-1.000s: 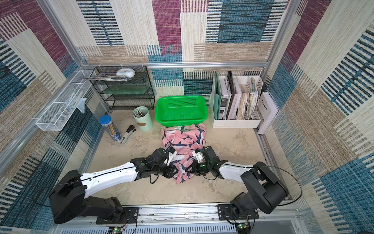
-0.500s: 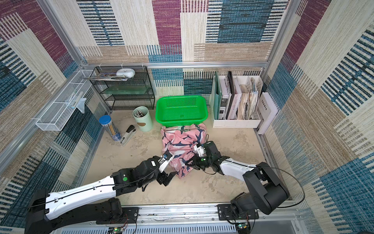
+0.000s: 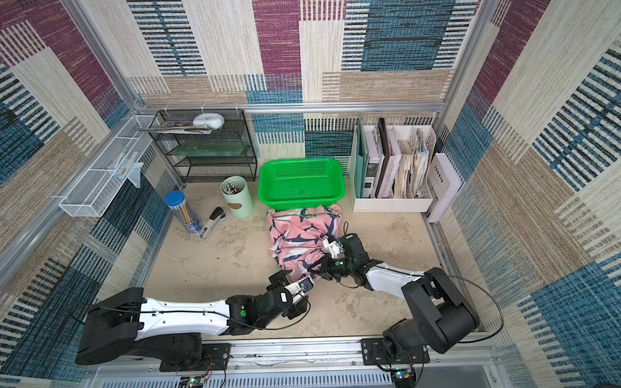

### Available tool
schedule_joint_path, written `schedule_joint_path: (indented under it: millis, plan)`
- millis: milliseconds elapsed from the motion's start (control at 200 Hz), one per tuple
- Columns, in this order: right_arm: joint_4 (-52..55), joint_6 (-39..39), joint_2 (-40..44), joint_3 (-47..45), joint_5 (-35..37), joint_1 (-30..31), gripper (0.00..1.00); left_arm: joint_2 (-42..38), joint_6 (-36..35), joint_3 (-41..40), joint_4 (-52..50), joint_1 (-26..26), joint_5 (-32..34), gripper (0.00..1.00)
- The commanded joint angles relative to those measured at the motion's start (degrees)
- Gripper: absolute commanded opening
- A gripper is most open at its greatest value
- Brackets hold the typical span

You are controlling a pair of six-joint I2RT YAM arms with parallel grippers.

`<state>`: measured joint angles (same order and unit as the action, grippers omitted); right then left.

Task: Roll up the shorts
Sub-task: Roll the shorts at the center of the board.

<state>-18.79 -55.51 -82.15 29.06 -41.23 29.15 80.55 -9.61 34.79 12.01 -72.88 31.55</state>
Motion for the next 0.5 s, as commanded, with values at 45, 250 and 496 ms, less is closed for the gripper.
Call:
schedule_joint_path:
  millis: [45, 250, 496]
  plan:
    - [-2.7, -0.5, -0.1, -0.4, -1.1, -0.4, 0.00, 5.7, -2.8, 3.2, 9.7, -0.2, 2.0, 1.00]
    - [-2.7, -0.2, 0.3, -1.0, -1.7, -1.0, 0.00, 14.1, -7.5, 5.9, 14.0, 0.0, 3.9, 1.00]
    - [-2.1, 0.4, 1.7, -1.7, -2.1, -1.7, 0.00, 17.6, -8.6, 6.0, 16.5, 1.9, 5.6, 1.00]
